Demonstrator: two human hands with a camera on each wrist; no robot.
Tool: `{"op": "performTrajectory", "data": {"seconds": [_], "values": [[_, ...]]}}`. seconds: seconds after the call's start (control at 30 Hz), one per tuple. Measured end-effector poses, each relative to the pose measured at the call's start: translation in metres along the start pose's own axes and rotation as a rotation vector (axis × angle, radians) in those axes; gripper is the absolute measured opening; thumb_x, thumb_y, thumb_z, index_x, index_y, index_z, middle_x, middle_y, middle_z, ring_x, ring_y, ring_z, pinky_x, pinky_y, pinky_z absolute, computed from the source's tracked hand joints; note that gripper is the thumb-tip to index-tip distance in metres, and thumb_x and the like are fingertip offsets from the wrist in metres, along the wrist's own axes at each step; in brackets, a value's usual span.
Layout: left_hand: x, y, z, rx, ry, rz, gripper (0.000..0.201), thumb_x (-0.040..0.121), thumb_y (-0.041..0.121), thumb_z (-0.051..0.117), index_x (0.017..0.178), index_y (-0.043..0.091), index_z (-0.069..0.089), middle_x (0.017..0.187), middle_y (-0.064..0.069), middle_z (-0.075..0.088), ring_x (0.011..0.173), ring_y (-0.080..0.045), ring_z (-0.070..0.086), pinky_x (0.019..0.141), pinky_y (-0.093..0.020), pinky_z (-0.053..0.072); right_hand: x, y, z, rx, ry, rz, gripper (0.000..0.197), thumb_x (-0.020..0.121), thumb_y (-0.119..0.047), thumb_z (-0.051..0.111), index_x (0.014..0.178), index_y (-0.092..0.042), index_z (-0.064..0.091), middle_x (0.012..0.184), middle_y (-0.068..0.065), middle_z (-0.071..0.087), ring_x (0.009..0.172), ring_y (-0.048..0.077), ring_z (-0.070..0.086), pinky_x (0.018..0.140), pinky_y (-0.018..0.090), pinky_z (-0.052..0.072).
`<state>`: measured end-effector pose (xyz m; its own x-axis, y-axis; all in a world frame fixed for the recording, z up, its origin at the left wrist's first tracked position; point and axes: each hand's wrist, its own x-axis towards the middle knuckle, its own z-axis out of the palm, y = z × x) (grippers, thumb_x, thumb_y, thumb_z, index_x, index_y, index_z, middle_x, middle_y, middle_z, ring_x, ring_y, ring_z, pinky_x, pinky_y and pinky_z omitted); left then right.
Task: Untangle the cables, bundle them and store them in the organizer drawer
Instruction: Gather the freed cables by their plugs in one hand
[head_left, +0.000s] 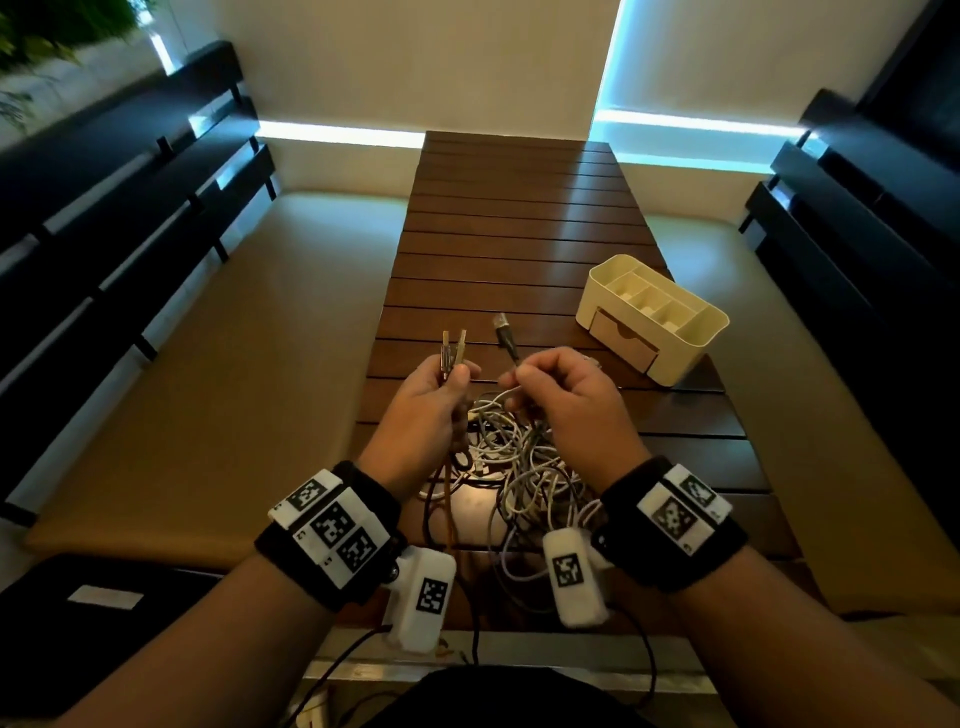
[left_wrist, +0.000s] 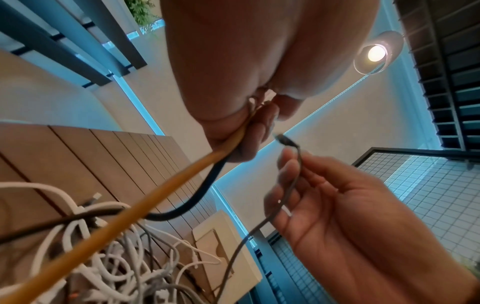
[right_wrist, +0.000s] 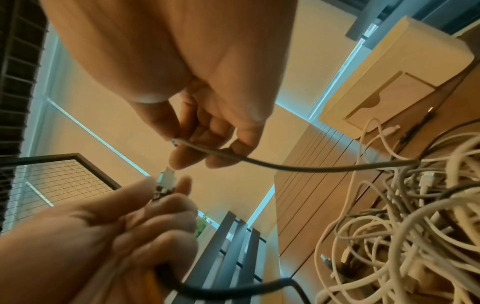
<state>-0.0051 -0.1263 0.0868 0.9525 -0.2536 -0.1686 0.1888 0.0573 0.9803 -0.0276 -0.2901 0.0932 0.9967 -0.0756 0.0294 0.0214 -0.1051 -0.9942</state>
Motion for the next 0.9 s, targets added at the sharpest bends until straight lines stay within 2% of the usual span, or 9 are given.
{"op": "performTrajectory", "data": {"seconds": [0.1, 0.17, 0.3, 0.47, 0.63, 0.7, 0.77, 0.83, 0.9], "values": [[-0.003, 0.004, 0.010, -0.080, -0.042, 0.029, 0.020, 0.105, 0.028, 0.039, 0.101, 0.015, 0.054, 0.068, 0.003, 0.040, 0.052, -0.009, 0.037, 0.052, -0.026, 0.033, -0.010, -0.002, 0.001, 0.029, -0.112, 0.007, 0.011, 0.098, -0.011, 0.054, 0.094, -0.015, 0.062, 0.083, 0.001, 0.069, 0.074, 0.016, 0.065, 0.069, 0.027, 0.056], [-0.005, 0.007, 0.016, -0.116, -0.059, 0.055, 0.025, 0.104, 0.030, 0.041, 0.105, 0.009, 0.053, 0.066, 0.004, 0.043, 0.051, -0.008, 0.041, 0.053, -0.027, 0.036, -0.016, 0.003, 0.002, 0.015, -0.158, 0.007, 0.011, 0.099, -0.010, 0.053, 0.094, -0.016, 0.061, 0.078, -0.001, 0.067, 0.072, 0.014, 0.064, 0.068, 0.026, 0.054], [-0.009, 0.008, 0.022, -0.137, -0.100, 0.109, 0.023, 0.101, 0.025, 0.045, 0.111, 0.004, 0.052, 0.066, 0.004, 0.051, 0.055, -0.010, 0.050, 0.053, -0.025, 0.049, -0.020, 0.007, 0.002, -0.009, -0.196, -0.006, 0.013, 0.099, -0.010, 0.052, 0.094, -0.016, 0.062, 0.077, -0.002, 0.064, 0.070, 0.012, 0.061, 0.067, 0.025, 0.053], [-0.009, 0.007, 0.020, -0.078, -0.156, 0.126, 0.019, 0.100, 0.019, 0.047, 0.107, 0.003, 0.056, 0.075, 0.000, 0.058, 0.060, -0.008, 0.057, 0.056, -0.023, 0.051, -0.020, 0.011, 0.001, -0.047, -0.196, -0.060, 0.012, 0.099, -0.010, 0.052, 0.097, -0.014, 0.062, 0.083, 0.001, 0.064, 0.073, 0.011, 0.061, 0.068, 0.025, 0.053], [-0.009, 0.012, 0.022, 0.012, -0.183, 0.159, 0.045, 0.092, 0.032, 0.054, 0.112, -0.008, 0.055, 0.075, -0.005, 0.056, 0.062, -0.012, 0.057, 0.060, -0.025, 0.053, -0.019, 0.007, 0.003, 0.020, -0.152, -0.100, 0.012, 0.099, -0.015, 0.052, 0.099, -0.020, 0.063, 0.085, 0.002, 0.064, 0.073, 0.011, 0.062, 0.067, 0.024, 0.054], [-0.007, 0.012, 0.021, 0.036, -0.161, 0.170, 0.046, 0.090, 0.034, 0.054, 0.111, -0.007, 0.056, 0.082, -0.014, 0.059, 0.070, -0.020, 0.060, 0.065, -0.032, 0.056, -0.018, 0.008, 0.004, 0.023, -0.143, -0.108, 0.011, 0.099, -0.015, 0.053, 0.100, -0.018, 0.063, 0.087, 0.004, 0.066, 0.074, 0.011, 0.064, 0.067, 0.024, 0.054], [-0.006, 0.012, 0.021, 0.050, -0.112, 0.185, 0.037, 0.094, 0.031, 0.052, 0.104, -0.003, 0.060, 0.087, -0.018, 0.062, 0.075, -0.026, 0.062, 0.070, -0.041, 0.057, -0.016, 0.011, 0.004, 0.017, -0.136, -0.111, 0.009, 0.098, -0.014, 0.055, 0.097, -0.016, 0.063, 0.090, 0.003, 0.067, 0.077, 0.012, 0.065, 0.069, 0.026, 0.055], [-0.004, 0.014, 0.022, 0.042, -0.033, 0.200, 0.029, 0.100, 0.028, 0.046, 0.094, 0.004, 0.060, 0.074, -0.009, 0.059, 0.065, -0.019, 0.059, 0.059, -0.035, 0.054, -0.015, 0.015, 0.005, -0.030, -0.137, -0.111, 0.008, 0.098, -0.016, 0.056, 0.095, -0.019, 0.063, 0.087, -0.001, 0.067, 0.076, 0.011, 0.065, 0.069, 0.025, 0.055], [-0.002, 0.017, 0.021, 0.038, 0.060, 0.201, 0.030, 0.103, 0.033, 0.041, 0.087, 0.012, 0.056, 0.064, 0.002, 0.048, 0.055, -0.011, 0.047, 0.052, -0.025, 0.043, -0.015, 0.019, 0.004, -0.075, -0.159, -0.086, 0.009, 0.098, -0.018, 0.056, 0.093, -0.021, 0.063, 0.081, -0.004, 0.066, 0.073, 0.008, 0.063, 0.068, 0.024, 0.054]]}}
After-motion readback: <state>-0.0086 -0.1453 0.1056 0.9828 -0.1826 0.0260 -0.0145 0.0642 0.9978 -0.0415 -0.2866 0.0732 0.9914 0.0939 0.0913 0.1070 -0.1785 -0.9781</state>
